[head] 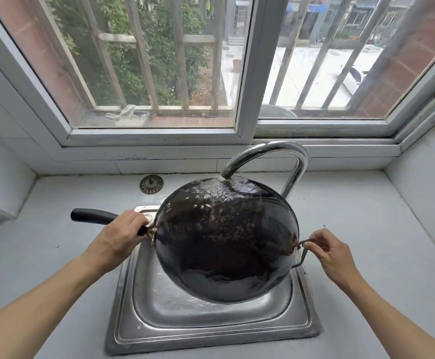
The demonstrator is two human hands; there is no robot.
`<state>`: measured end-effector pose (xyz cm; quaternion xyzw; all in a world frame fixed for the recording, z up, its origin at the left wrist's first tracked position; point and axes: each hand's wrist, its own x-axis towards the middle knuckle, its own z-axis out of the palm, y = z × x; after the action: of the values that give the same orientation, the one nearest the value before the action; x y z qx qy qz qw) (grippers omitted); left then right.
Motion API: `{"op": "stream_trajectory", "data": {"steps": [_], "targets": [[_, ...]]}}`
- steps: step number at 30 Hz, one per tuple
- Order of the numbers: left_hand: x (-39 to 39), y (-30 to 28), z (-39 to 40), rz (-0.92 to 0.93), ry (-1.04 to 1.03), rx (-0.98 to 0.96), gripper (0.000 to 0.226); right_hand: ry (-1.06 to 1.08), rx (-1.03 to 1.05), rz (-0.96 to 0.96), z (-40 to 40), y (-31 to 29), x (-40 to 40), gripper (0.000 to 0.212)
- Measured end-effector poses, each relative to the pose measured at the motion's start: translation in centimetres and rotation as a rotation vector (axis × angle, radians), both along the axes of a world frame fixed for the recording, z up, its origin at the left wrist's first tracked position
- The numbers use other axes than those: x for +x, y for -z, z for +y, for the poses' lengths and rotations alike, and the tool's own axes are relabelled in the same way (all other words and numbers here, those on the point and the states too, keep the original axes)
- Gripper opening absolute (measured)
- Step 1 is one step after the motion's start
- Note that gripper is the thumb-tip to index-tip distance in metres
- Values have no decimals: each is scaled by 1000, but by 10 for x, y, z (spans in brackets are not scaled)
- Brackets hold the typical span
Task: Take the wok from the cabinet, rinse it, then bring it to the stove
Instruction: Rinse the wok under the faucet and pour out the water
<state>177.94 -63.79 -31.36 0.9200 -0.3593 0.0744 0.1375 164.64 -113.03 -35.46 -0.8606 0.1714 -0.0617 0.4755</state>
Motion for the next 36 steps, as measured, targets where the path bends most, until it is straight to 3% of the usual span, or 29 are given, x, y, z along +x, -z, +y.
{"op": "stream_trajectory", "data": {"steps": [6,17,36], "targets": [[-15,3,30,31,-72,-18,37,-81,-1,-15,20,-5,21,17],[-40,4,77,82,-235,-68,39,-182,-32,-31,61,-6,62,21],[-32,16,92,131,-324,-114,43,-190,-151,2,76,-19,104,23]]}}
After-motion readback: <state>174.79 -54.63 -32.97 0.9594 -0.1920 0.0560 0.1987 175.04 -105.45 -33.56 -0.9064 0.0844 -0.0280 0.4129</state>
